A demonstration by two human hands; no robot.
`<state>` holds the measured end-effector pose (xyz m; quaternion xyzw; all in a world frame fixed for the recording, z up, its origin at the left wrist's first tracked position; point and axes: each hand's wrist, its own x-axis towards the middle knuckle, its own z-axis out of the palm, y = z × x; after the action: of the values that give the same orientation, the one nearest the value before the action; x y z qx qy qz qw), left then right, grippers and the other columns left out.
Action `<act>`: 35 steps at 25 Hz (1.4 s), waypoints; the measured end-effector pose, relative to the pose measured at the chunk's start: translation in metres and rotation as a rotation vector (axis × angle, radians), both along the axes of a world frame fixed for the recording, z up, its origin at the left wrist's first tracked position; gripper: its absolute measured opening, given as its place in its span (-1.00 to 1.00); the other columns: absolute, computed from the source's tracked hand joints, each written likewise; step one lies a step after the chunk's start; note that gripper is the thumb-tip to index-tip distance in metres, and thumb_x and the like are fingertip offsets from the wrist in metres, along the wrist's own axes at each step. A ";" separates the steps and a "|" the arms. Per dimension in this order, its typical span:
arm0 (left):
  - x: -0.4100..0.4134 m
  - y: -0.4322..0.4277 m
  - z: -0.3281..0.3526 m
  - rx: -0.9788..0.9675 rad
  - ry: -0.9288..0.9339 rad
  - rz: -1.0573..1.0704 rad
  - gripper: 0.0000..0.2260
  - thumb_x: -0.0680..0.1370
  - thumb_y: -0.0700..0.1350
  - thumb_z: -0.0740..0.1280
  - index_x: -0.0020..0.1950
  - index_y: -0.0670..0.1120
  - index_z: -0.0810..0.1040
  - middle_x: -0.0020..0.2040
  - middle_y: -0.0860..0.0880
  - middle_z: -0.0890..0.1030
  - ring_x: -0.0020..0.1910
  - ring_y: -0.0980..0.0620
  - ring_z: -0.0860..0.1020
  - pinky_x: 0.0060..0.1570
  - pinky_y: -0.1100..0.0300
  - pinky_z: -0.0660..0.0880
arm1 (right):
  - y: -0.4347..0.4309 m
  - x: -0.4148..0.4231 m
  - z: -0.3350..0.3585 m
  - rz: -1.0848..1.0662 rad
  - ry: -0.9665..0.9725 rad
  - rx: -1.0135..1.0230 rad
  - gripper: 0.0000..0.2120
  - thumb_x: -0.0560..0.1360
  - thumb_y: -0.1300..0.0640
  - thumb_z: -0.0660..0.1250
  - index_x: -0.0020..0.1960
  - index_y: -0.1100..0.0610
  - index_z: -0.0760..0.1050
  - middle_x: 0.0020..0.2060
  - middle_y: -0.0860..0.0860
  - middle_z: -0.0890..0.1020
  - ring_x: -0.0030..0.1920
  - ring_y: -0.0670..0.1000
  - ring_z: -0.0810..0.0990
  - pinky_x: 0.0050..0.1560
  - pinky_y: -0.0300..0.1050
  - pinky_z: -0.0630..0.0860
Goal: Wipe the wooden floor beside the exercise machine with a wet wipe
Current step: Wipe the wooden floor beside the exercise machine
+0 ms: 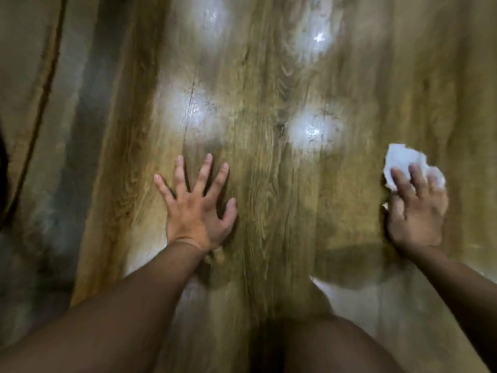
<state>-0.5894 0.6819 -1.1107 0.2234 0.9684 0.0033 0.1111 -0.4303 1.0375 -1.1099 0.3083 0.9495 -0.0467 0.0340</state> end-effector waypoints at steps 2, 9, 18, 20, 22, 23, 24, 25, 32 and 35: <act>0.000 0.002 0.000 0.006 0.015 -0.003 -0.38 0.49 0.27 0.03 0.56 0.17 0.20 0.60 0.05 0.14 0.56 -0.31 -0.05 0.37 -0.49 -0.12 | 0.015 -0.009 0.003 -0.017 0.029 0.022 -0.46 0.52 -0.02 -0.02 0.47 0.01 0.35 0.51 0.14 0.31 0.53 0.25 0.16 0.51 0.25 0.07; 0.000 0.001 -0.004 0.069 0.050 0.040 -0.40 0.50 0.31 -0.01 0.54 0.22 0.16 0.60 0.07 0.12 0.57 -0.22 -0.08 0.42 -0.40 -0.23 | 0.006 -0.008 0.000 -0.077 0.047 -0.001 -0.43 0.53 -0.05 -0.06 0.53 -0.12 0.22 0.58 0.03 0.16 0.58 0.14 -0.01 0.55 0.19 -0.08; 0.031 0.010 0.015 -0.012 0.190 -0.022 -0.49 0.58 0.16 -0.04 0.45 0.01 0.38 0.39 -0.19 0.44 0.28 -0.32 0.40 0.27 -0.15 0.36 | -0.117 0.129 0.002 0.530 -0.003 -0.223 -0.43 0.50 -0.11 0.02 0.51 -0.14 0.28 0.57 0.02 0.20 0.58 0.17 0.05 0.53 0.23 0.00; 0.075 0.012 0.026 0.025 0.079 -0.043 -0.54 0.59 0.15 0.06 0.43 0.05 0.41 0.39 -0.18 0.45 0.26 -0.33 0.38 0.25 -0.18 0.38 | -0.037 0.195 0.000 0.103 0.036 -0.143 -0.40 0.49 -0.13 -0.06 0.50 -0.09 0.30 0.56 0.08 0.24 0.58 0.19 0.04 0.56 0.19 -0.03; 0.144 0.007 0.033 0.026 -0.070 -0.074 -0.52 0.58 0.25 0.15 0.49 0.16 0.34 0.51 -0.08 0.32 0.39 -0.32 0.26 0.35 -0.20 0.29 | 0.020 0.267 0.002 -0.210 0.012 -0.042 -0.40 0.53 -0.12 -0.10 0.49 -0.01 0.33 0.52 0.17 0.29 0.57 0.23 0.08 0.57 0.21 -0.10; 0.175 0.008 0.036 0.019 -0.120 -0.109 -0.47 0.56 0.31 0.15 0.50 0.19 0.30 0.56 -0.04 0.24 0.46 -0.30 0.18 0.41 -0.20 0.22 | 0.033 0.288 0.003 -0.295 0.001 -0.037 -0.39 0.52 -0.13 -0.12 0.49 0.00 0.33 0.52 0.19 0.28 0.56 0.24 0.10 0.56 0.24 -0.10; 0.196 0.010 0.035 0.021 -0.147 -0.128 -0.43 0.54 0.34 0.15 0.52 0.20 0.26 0.58 -0.01 0.18 0.50 -0.28 0.11 0.45 -0.19 0.15 | 0.031 0.288 0.004 -0.371 -0.020 -0.044 -0.36 0.50 -0.14 -0.14 0.50 0.00 0.30 0.53 0.19 0.25 0.56 0.24 0.09 0.55 0.27 -0.11; 0.210 0.014 0.031 0.029 -0.147 -0.121 -0.42 0.53 0.34 0.14 0.53 0.20 0.25 0.59 0.01 0.14 0.52 -0.27 0.08 0.47 -0.19 0.11 | 0.018 0.274 0.005 -0.438 -0.026 -0.073 -0.32 0.47 -0.14 -0.16 0.52 0.00 0.27 0.56 0.17 0.20 0.57 0.24 0.05 0.54 0.29 -0.11; 0.240 0.040 0.057 -0.177 -0.420 -0.043 0.03 0.34 0.38 0.42 0.59 0.16 -0.16 0.60 0.04 -0.26 0.53 -0.37 -0.22 0.40 -0.42 0.11 | -0.165 0.180 0.018 0.602 -0.084 -0.382 -0.49 0.60 -0.02 -0.03 0.54 -0.07 0.24 0.59 -0.03 0.09 0.60 0.08 -0.09 0.55 0.11 -0.27; 0.249 0.048 0.061 -0.176 -0.532 -0.004 0.16 0.32 0.26 0.52 0.56 0.14 -0.31 0.55 0.06 -0.41 0.48 -0.40 -0.36 0.31 -0.53 0.10 | -0.083 0.195 0.016 0.426 0.092 -0.340 -0.41 0.52 -0.10 -0.07 0.48 0.03 0.36 0.55 0.04 0.26 0.59 0.12 0.06 0.56 0.19 -0.01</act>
<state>-0.3408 0.7294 -1.0500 0.2062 0.9012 -0.0224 0.3805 -0.2356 0.9548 -1.0940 0.0893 0.9720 -0.2114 0.0511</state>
